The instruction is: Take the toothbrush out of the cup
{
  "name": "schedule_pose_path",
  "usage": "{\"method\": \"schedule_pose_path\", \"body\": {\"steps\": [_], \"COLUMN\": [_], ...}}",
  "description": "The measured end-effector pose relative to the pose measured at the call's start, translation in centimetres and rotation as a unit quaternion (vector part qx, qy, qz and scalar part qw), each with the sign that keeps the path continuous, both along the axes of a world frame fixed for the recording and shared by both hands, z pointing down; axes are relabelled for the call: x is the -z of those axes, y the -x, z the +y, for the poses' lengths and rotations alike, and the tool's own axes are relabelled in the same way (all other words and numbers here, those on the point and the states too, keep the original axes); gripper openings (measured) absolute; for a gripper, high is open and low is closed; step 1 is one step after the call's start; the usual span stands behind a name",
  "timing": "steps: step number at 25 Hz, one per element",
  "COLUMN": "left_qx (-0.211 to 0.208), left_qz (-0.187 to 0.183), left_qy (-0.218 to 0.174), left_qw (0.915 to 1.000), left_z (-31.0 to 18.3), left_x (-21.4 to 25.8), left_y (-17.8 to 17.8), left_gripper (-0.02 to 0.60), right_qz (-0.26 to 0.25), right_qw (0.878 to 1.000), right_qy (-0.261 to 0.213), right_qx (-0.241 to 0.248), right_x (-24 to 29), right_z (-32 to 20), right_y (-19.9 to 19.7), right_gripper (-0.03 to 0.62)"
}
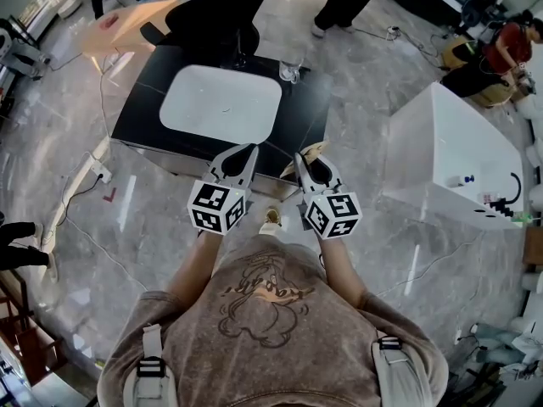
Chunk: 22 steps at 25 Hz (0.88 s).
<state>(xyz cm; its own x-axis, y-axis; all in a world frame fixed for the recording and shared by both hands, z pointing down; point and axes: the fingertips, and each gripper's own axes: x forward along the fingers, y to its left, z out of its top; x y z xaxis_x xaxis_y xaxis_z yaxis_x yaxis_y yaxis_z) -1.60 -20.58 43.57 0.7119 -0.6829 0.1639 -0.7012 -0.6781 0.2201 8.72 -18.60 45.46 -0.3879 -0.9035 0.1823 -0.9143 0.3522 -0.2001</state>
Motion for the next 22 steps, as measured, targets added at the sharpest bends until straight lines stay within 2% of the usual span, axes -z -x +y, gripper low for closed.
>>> {"method": "schedule_pose_path", "body": {"steps": [7, 22], "left_qx": [-0.006, -0.009], "left_qz": [-0.001, -0.002], "left_qy": [-0.003, -0.002], "left_qw": [1.0, 1.0], "left_z": [0.8, 1.2], "left_x": [0.3, 0.5], "left_y": [-0.6, -0.5], "left_gripper": [0.018, 0.018], "right_qz": [-0.001, 0.002], "right_qw": [1.0, 1.0], "right_qy": [-0.011, -0.002], "right_qx": [0.011, 0.022], "right_x": [0.3, 0.1], "right_z": [0.7, 0.8], "right_y": [0.2, 1.1], "right_gripper": [0.08, 0.08]}}
